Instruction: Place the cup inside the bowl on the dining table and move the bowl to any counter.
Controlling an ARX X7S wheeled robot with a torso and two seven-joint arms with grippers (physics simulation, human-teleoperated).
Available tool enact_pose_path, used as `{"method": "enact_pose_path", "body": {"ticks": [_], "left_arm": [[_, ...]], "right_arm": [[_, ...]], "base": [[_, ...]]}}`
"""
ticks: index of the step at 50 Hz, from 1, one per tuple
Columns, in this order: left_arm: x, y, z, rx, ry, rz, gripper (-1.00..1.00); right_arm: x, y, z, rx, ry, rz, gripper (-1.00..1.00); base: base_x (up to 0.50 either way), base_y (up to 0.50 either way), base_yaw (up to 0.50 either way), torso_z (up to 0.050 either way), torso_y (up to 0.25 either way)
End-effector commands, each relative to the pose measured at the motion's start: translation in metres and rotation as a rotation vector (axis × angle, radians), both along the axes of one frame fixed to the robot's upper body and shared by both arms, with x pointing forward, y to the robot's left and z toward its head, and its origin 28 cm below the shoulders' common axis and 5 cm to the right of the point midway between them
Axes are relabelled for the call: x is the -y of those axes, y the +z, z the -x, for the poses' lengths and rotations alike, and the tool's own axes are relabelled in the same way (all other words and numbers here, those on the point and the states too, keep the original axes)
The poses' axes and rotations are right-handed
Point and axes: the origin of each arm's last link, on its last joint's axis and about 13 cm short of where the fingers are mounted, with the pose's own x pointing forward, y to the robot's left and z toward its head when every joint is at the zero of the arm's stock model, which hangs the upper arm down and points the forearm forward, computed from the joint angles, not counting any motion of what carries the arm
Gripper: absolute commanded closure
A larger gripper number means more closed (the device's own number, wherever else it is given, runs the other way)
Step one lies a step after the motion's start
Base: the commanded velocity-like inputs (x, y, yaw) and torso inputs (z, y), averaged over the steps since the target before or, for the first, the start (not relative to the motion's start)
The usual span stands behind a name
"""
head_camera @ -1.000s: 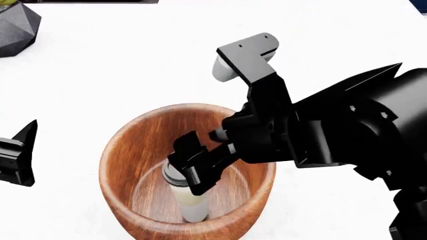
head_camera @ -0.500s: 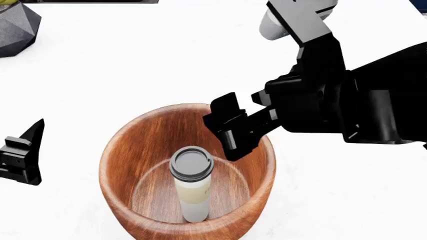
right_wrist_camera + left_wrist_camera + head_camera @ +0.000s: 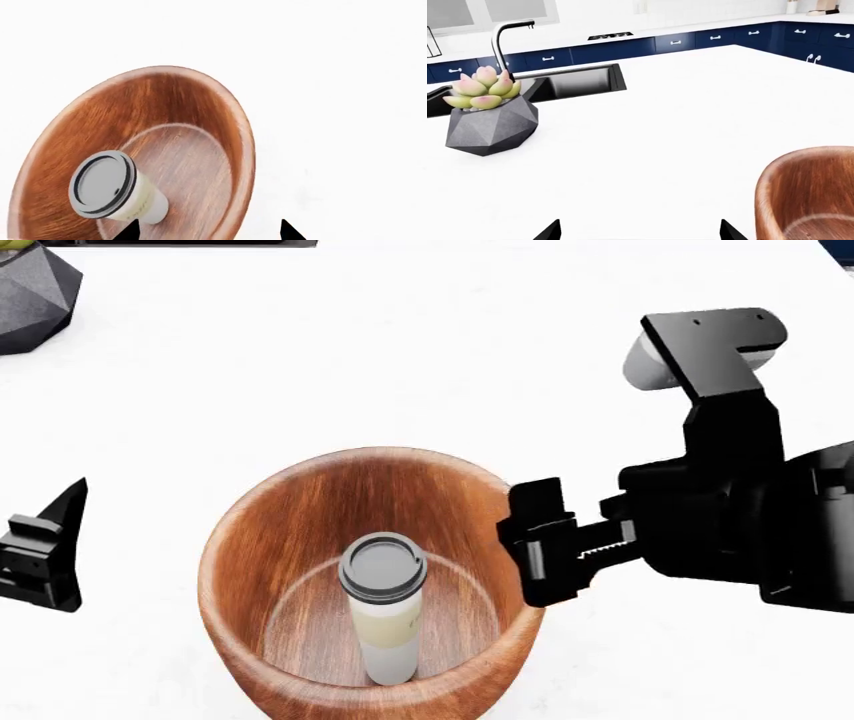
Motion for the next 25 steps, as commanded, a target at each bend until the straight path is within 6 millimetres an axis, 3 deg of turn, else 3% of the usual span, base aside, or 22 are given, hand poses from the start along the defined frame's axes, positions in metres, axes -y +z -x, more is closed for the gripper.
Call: {"method": "enact_pose_path", "body": {"ticks": [1,9,25], "left_arm": [[-0.002,-0.006,-0.002,0.006,0.011,-0.025,-1.0],[0.0,-0.008,-0.003,0.002,0.013,-0.029,-1.0],[-0.003,-0.011,-0.003,-0.003,0.012,-0.025,-1.0]], "right_arm": [[-0.007,-0.02,-0.018,-0.063,-0.191,-0.113,-1.0],[-0.012,-0.008,-0.033,-0.026,-0.198,-0.099,-1.0],[-0.026,-0.017,-0.083,-0.002,-0.188,-0.09,-1.0]], "base": [[0.0,0.0,0.0,0.0,0.0],[0.0,0.0,0.0,0.0,0.0],[0.0,0.0,0.0,0.0,0.0]]}}
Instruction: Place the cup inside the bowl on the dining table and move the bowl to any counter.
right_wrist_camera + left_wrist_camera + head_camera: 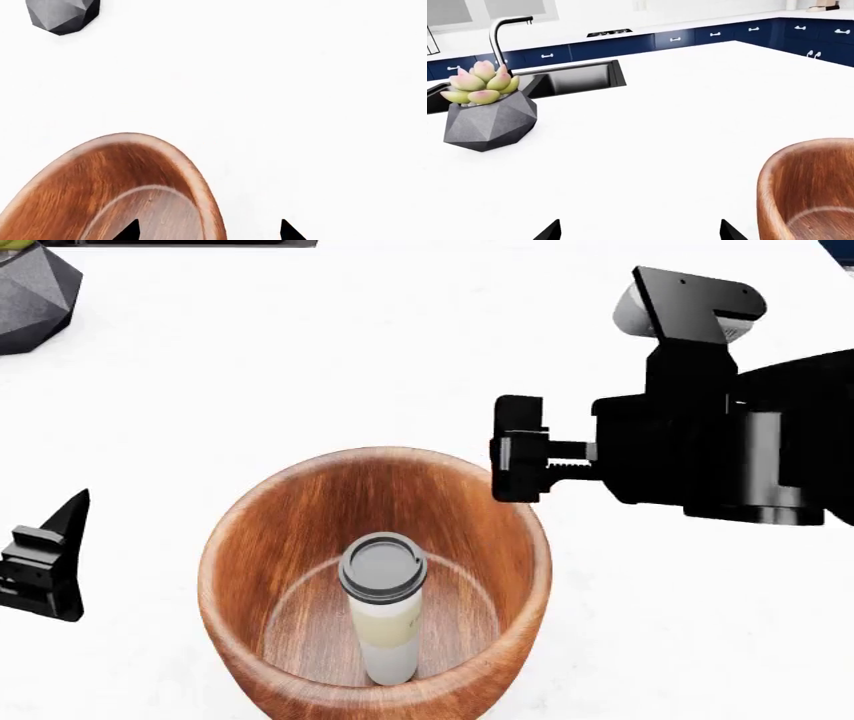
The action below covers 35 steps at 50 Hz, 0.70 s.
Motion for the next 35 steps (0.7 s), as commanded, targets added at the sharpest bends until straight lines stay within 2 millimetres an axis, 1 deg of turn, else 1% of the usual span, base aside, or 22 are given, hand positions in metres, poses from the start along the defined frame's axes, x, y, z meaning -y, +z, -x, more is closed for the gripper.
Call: {"method": "enact_pose_path", "body": {"ticks": [1,5,9,13,16,19,20,22,27,35], "left_arm": [[-0.002,-0.004,-0.002,0.006,0.014,-0.022,-1.0],[-0.003,-0.004,-0.002,0.006,0.017,-0.02,-1.0],[-0.001,-0.005,-0.003,0.005,0.016,-0.016,-1.0],[-0.004,-0.006,-0.003,0.004,0.017,-0.015,-1.0],[-0.004,-0.006,-0.002,0.005,0.016,-0.014,-1.0],[-0.004,-0.007,-0.001,0.004,0.017,-0.013,-1.0],[-0.008,-0.005,0.001,0.005,0.016,-0.012,-1.0],[-0.009,-0.005,0.001,0.005,0.013,-0.011,-1.0],[-0.003,-0.006,-0.001,0.004,0.01,-0.01,-1.0],[-0.001,-0.007,-0.002,0.002,0.009,-0.01,-1.0]], "right_arm": [[-0.009,-0.009,-0.03,0.014,-0.01,0.005,-1.0],[-0.011,-0.014,-0.033,0.002,0.01,-0.005,-1.0],[-0.016,-0.019,-0.031,-0.021,0.059,-0.01,-1.0],[-0.017,-0.024,-0.026,-0.037,0.066,-0.017,-1.0],[-0.018,-0.03,-0.019,-0.052,0.076,-0.014,-1.0],[-0.018,-0.031,-0.012,-0.052,0.067,-0.018,-1.0],[-0.017,-0.033,-0.009,-0.06,0.064,-0.018,-1.0],[-0.015,-0.036,-0.008,-0.065,0.048,-0.025,-1.0],[-0.013,-0.041,-0.005,-0.074,0.025,-0.021,-1.0],[-0.011,-0.047,0.001,-0.086,0.014,-0.007,-1.0]], "base": [[0.0,0.0,0.0,0.0,0.0],[0.0,0.0,0.0,0.0,0.0],[0.0,0.0,0.0,0.0,0.0],[0.0,0.0,0.0,0.0,0.0],[0.0,0.0,0.0,0.0,0.0],[0.0,0.0,0.0,0.0,0.0],[0.0,0.0,0.0,0.0,0.0],[0.0,0.0,0.0,0.0,0.0],[0.0,0.0,0.0,0.0,0.0],[0.0,0.0,0.0,0.0,0.0]]}}
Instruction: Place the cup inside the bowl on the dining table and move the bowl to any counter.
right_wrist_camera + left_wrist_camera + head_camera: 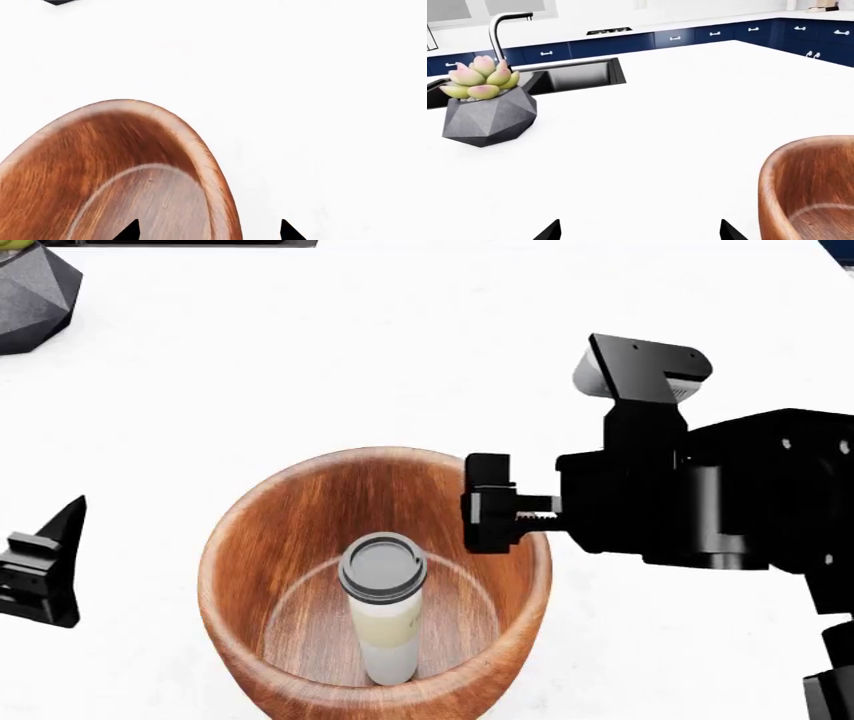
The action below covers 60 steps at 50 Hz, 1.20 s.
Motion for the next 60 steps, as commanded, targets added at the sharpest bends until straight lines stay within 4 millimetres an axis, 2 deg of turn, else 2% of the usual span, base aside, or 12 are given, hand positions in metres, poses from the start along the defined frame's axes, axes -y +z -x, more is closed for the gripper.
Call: {"method": "enact_pose_path", "body": {"ticks": [1,29,30,47,60], "left_arm": [[0.002,-0.003,-0.003,0.008,0.009,-0.022,-1.0],[0.006,-0.004,-0.004,0.005,0.005,-0.016,-1.0],[0.006,-0.004,-0.004,0.004,0.005,-0.016,-1.0],[0.003,-0.005,-0.002,0.003,0.003,-0.013,-1.0],[0.003,-0.005,-0.003,0.003,0.0,-0.012,-1.0]], "right_arm": [[0.001,-0.011,0.007,-0.018,-0.025,0.007,-1.0],[-0.001,-0.018,0.011,-0.042,0.036,0.052,-1.0],[-0.001,-0.018,0.011,-0.032,0.041,0.064,1.0],[-0.002,-0.012,0.008,-0.011,0.016,0.037,1.0],[0.002,0.01,0.014,-0.012,0.065,0.033,1.0]], "base": [[0.0,0.0,0.0,0.0,0.0],[0.0,0.0,0.0,0.0,0.0],[0.0,0.0,0.0,0.0,0.0],[0.0,0.0,0.0,0.0,0.0],[0.0,0.0,0.0,0.0,0.0]]}}
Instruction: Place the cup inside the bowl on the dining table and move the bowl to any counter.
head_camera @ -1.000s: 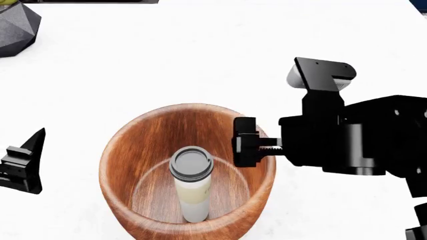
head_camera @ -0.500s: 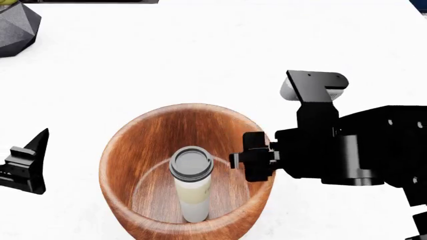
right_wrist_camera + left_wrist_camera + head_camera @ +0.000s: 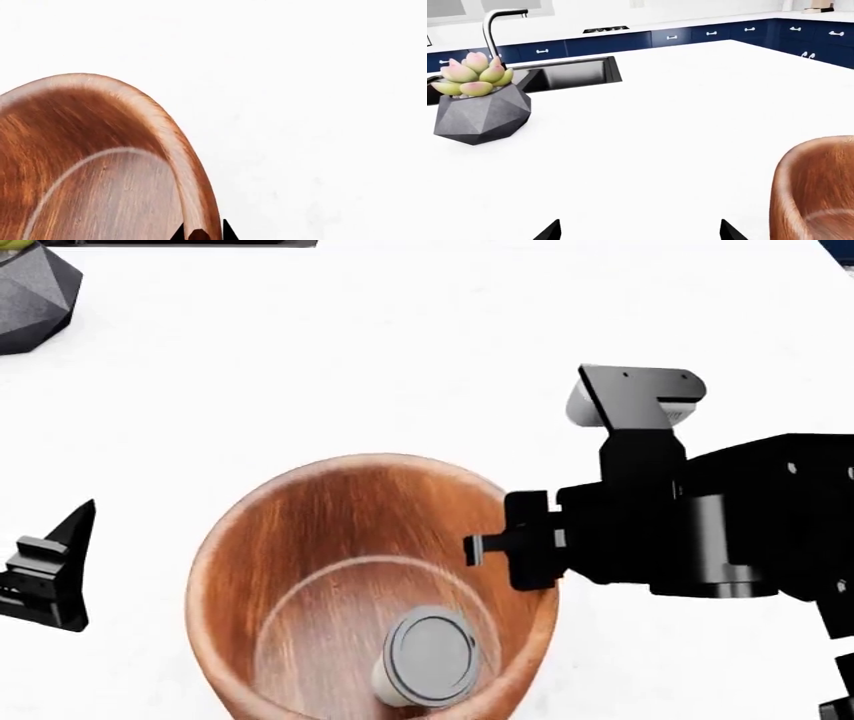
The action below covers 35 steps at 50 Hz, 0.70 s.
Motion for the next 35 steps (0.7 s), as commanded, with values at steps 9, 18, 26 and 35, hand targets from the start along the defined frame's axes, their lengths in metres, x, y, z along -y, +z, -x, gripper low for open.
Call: {"method": "enact_pose_path", "body": {"ticks": [9,18,26,35], "left_arm": [[0.001,-0.003,-0.004,0.009,0.013,-0.02,-1.0],[0.002,0.0,-0.004,0.016,0.018,-0.018,-1.0],[-0.004,0.008,-0.004,0.031,0.025,-0.02,-1.0],[-0.004,0.011,-0.007,0.027,0.03,-0.023,-1.0]], "right_arm": [[0.007,0.034,0.013,0.034,0.053,-0.098,1.0],[0.018,0.05,0.015,0.09,-0.015,-0.082,1.0],[0.031,0.057,0.029,0.114,-0.033,-0.082,1.0],[0.057,0.073,0.052,0.167,-0.115,-0.072,1.0]], "base": [[0.0,0.0,0.0,0.0,0.0],[0.0,0.0,0.0,0.0,0.0],[0.0,0.0,0.0,0.0,0.001],[0.0,0.0,0.0,0.0,0.0]]}}
